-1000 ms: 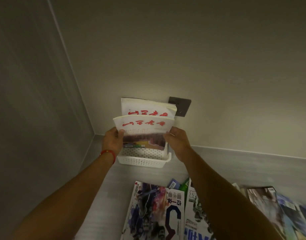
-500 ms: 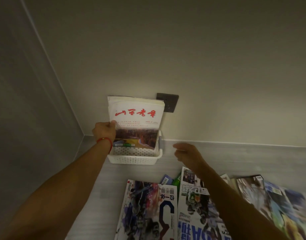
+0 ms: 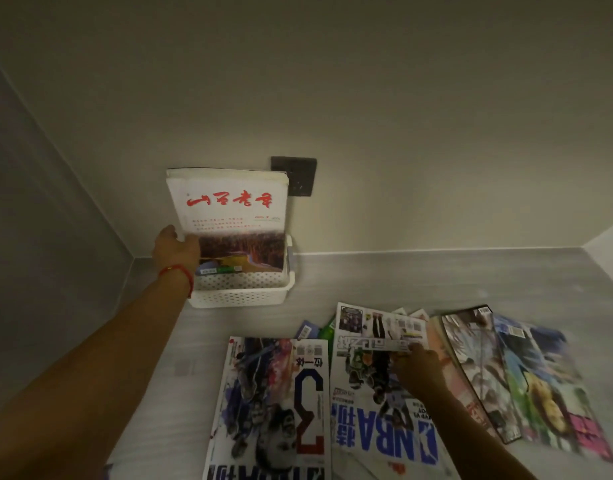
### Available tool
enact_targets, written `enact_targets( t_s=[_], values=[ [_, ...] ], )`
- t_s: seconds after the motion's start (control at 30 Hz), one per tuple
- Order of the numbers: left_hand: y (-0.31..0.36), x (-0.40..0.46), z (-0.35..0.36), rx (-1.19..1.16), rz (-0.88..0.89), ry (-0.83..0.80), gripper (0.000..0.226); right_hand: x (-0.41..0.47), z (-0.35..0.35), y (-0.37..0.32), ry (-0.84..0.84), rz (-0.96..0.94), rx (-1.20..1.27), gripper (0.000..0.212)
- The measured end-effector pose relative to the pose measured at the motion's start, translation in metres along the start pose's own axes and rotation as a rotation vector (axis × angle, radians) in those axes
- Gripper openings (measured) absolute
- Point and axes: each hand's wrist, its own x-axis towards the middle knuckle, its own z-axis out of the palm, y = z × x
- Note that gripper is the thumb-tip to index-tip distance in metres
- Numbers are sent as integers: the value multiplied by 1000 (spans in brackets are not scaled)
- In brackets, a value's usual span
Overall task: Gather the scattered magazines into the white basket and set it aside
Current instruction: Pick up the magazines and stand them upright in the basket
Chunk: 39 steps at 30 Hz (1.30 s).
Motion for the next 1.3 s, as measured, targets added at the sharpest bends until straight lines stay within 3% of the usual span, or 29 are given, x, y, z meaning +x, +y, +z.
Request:
enact_targets(
  t_s=[0.13, 0.2, 0.3, 0.37, 0.47, 0.5, 0.6, 0.7, 0.8, 0.87, 0.93, 1.0, 1.1, 1.2, 1.3],
  values=[
    [-16, -75, 19, -66, 234, 45, 29, -9, -1, -5, 23, 166, 59, 66],
    [-28, -129, 36, -42, 316, -96, 33, -13, -4, -4, 10, 207, 68, 72],
    [-47, -207, 67, 29, 319, -434, 43, -11, -6, 6, 33, 194, 141, 78],
    [-64, -244, 90, 218, 343, -650, 37, -5, -9, 17, 61, 152, 234, 69],
    [-84, -278, 110, 439, 271, -814, 49, 1, -21, 32, 101, -54, 388, 21],
    [-86, -283, 113, 484, 252, -813, 53, 2, -27, 35, 93, -154, 424, 14],
    [-82, -285, 114, 544, 245, -834, 58, 4, -42, 38, 134, -468, 321, 23],
    [-55, -282, 104, 380, 314, -741, 51, 4, -56, 31, 200, -602, 161, 23],
    [-2, -277, 92, 216, 564, -337, 63, -9, -93, 3, 216, -780, 55, 25],
    [39, -274, 83, 244, 810, -136, 73, -24, -126, -25, 184, -933, -19, 29],
    [69, -269, 74, 473, 1069, -104, 72, -40, -153, -54, 117, -1071, -139, 26],
    [84, -262, 67, 715, 1156, -283, 59, -53, -169, -77, 85, -1168, -261, 23],
    [82, -257, 58, 564, 884, -618, 43, -61, -170, -98, 202, -1289, -421, 26],
    [67, -249, 43, 424, 806, -496, 37, -55, -162, -101, 402, -1321, -142, 26],
    [44, -235, 25, 240, 532, -471, 24, -40, -147, -88, 698, -1084, 284, 35]
  ],
)
